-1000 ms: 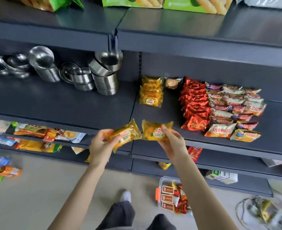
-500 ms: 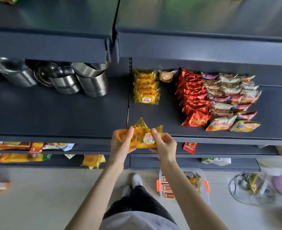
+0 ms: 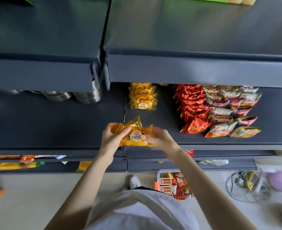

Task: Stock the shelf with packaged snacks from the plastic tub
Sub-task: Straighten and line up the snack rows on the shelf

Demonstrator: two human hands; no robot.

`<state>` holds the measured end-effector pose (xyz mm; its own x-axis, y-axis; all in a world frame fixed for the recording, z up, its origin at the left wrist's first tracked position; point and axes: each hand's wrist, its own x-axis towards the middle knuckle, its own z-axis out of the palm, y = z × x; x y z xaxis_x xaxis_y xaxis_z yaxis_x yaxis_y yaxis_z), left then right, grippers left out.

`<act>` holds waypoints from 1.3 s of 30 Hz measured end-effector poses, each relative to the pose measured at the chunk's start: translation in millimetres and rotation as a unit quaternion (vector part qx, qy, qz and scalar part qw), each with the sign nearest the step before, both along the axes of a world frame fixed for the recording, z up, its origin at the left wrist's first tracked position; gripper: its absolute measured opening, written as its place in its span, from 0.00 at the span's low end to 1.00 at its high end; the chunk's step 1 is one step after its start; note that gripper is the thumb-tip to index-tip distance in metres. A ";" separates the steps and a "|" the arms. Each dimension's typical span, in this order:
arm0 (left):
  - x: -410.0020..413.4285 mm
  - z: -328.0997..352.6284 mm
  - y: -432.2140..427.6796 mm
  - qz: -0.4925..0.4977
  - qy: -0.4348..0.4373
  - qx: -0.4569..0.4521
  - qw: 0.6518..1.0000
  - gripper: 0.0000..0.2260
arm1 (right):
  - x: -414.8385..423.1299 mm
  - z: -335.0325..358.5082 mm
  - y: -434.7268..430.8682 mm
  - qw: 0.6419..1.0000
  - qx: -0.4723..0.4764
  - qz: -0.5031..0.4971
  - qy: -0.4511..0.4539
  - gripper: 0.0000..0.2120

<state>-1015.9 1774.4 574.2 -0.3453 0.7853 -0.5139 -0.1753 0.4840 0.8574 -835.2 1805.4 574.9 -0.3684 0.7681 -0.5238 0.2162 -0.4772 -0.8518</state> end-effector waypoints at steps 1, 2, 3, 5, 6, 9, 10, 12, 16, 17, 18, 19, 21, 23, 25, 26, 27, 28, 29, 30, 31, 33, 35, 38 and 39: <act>-0.7 -1.5 3.8 -0.002 -0.006 -0.003 1.000 0.19 | 2.1 -0.1 7.0 1.000 0.001 0.016 -0.012 0.23; -1.1 -2.8 7.7 -0.004 -0.010 -0.007 1.000 0.19 | 4.1 0.2 13.2 1.000 0.002 0.025 -0.017 0.21; -1.5 -4.6 11.5 -0.007 -0.012 -0.011 1.000 0.20 | 5.6 0.0 18.9 0.999 0.006 0.029 -0.017 0.18; -3.0 -8.3 18.6 -0.009 -0.027 -0.018 0.999 0.21 | 7.8 0.3 29.0 0.999 0.024 0.028 -0.011 0.14; -4.2 -10.0 21.6 -0.006 -0.041 -0.019 0.999 0.21 | 9.2 0.3 34.0 0.999 0.035 0.026 -0.011 0.13; -14.0 -13.9 25.4 0.025 -0.092 -0.010 0.995 0.22 | 14.2 -6.7 50.2 0.998 0.066 0.005 -0.021 0.14; -19.5 -15.1 25.3 0.041 -0.106 -0.011 0.993 0.21 | 15.9 -11.8 55.8 0.996 0.079 -0.015 -0.038 0.16; -32.9 -17.7 22.7 0.068 -0.123 -0.015 0.990 0.21 | 17.8 -26.2 66.1 0.987 0.115 -0.060 -0.094 0.21; -52.1 -18.3 14.8 0.080 -0.126 -0.010 0.989 0.17 | 16.4 -55.5 77.7 0.960 0.194 -0.073 -0.187 0.23; -54.7 -17.8 13.2 0.079 -0.126 -0.008 0.989 0.16 | 15.6 -61.5 78.8 0.955 0.208 -0.069 -0.197 0.23; -56.6 -18.0 12.3 0.078 -0.126 -0.007 0.989 0.15 | 14.8 -67.0 79.5 0.951 0.221 -0.069 -0.204 0.22; -58.2 -18.3 11.5 0.075 -0.123 -0.007 0.989 0.15 | 14.0 -71.5 80.3 0.946 0.235 -0.070 -0.210 0.22; -59.9 -19.9 10.3 0.071 -0.102 -0.012 0.992 0.17 | 11.3 -81.4 81.6 0.937 0.262 -0.066 -0.220 0.20; -59.0 -21.7 9.2 0.062 -0.058 -0.019 0.996 0.20 | 7.3 -88.2 83.3 0.927 0.288 -0.061 -0.234 0.19; -56.3 -24.4 7.6 0.060 -0.027 -0.021 0.998 0.21 | 3.4 -90.9 86.4 0.919 0.303 -0.070 -0.244 0.19; -54.7 -26.0 6.8 0.062 -0.015 -0.021 0.998 0.20 | 1.9 -90.9 88.5 0.917 0.305 -0.077 -0.243 0.19; -53.5 -28.3 6.1 0.064 -0.001 -0.023 0.998 0.19 | 1.1 -90.7 91.1 0.918 0.305 -0.084 -0.240 0.20; -52.6 -30.8 5.4 0.066 0.012 -0.027 0.997 0.17 | 0.9 -90.8 93.8 0.919 0.304 -0.088 -0.236 0.20; -51.4 -33.0 4.9 0.067 0.024 -0.033 0.997 0.17 | 1.0 -91.2 96.7 0.920 0.303 -0.090 -0.234 0.21; -50.3 -35.2 4.7 0.066 0.034 -0.038 0.997 0.17 | 1.5 -92.1 99.3 0.920 0.302 -0.090 -0.234 0.21; -49.5 -37.7 4.7 0.064 0.041 -0.042 0.996 0.18 | 2.0 -92.8 101.4 0.920 0.302 -0.089 -0.236 0.21; -46.7 -41.0 5.0 0.060 0.048 -0.045 0.996 0.19 | 2.9 -95.3 103.8 0.918 0.304 -0.088 -0.240 0.21; -43.5 -44.4 5.2 0.056 0.045 -0.039 0.997 0.19 | 2.7 -96.4 102.6 0.915 0.310 -0.091 -0.241 0.21; -35.7 -49.5 7.1 0.039 0.035 -0.027 0.998 0.15 | 1.8 -96.9 99.9 0.914 0.316 -0.097 -0.236 0.23; -33.0 -51.4 8.3 0.030 0.042 -0.026 0.998 0.14 | 2.0 -96.2 98.5 0.917 0.309 -0.100 -0.234 0.25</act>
